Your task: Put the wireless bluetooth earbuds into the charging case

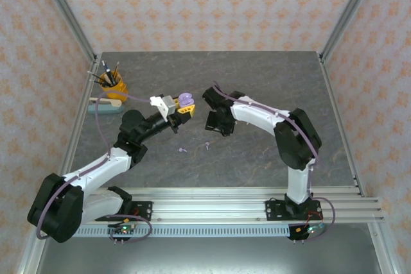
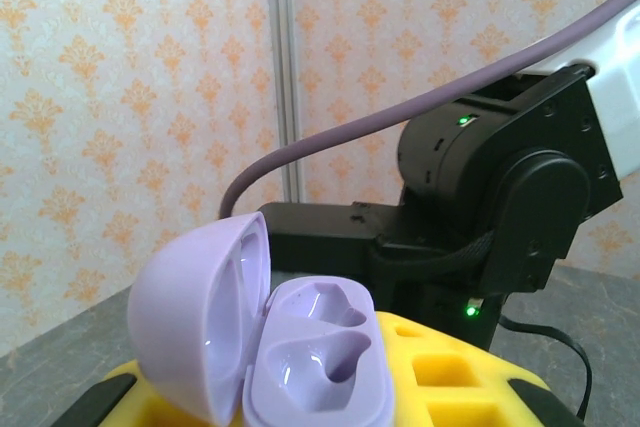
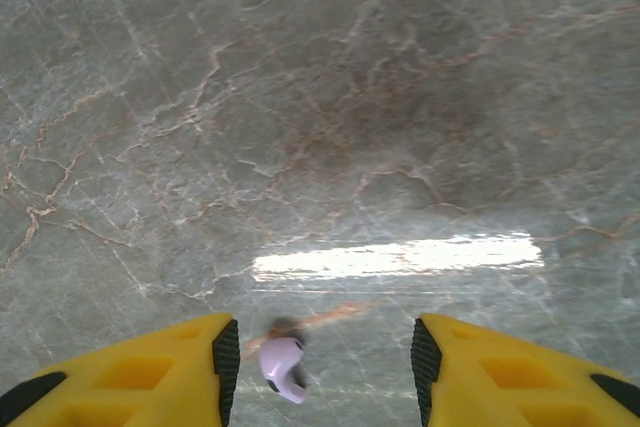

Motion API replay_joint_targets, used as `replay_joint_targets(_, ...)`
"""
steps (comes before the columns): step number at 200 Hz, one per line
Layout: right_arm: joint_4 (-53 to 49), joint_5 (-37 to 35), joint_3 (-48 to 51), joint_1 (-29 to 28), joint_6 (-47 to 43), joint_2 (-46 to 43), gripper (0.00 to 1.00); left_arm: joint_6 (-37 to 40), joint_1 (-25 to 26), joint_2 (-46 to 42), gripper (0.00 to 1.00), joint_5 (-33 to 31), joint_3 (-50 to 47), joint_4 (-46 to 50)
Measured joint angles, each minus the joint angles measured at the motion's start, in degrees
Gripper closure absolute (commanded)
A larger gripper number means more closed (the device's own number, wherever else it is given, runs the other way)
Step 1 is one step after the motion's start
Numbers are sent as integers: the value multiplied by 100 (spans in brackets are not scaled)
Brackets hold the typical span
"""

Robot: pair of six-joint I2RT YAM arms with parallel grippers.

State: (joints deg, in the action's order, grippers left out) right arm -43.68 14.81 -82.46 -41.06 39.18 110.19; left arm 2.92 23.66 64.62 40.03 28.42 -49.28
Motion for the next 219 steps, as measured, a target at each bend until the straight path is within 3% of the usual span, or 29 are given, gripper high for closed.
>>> replay_joint_targets(103,-592,-225,-446,-560,-22,514,54,20,-2,2,100,-151,0,111)
replay_joint_targets(173,-605,-219,-487,-654,-50,872,64,20,-2,2,100,-153,0,138)
replay_joint_targets(219,-603,-177,-555,-654,-68,933,62,59,-4,2,100,-157,0,155)
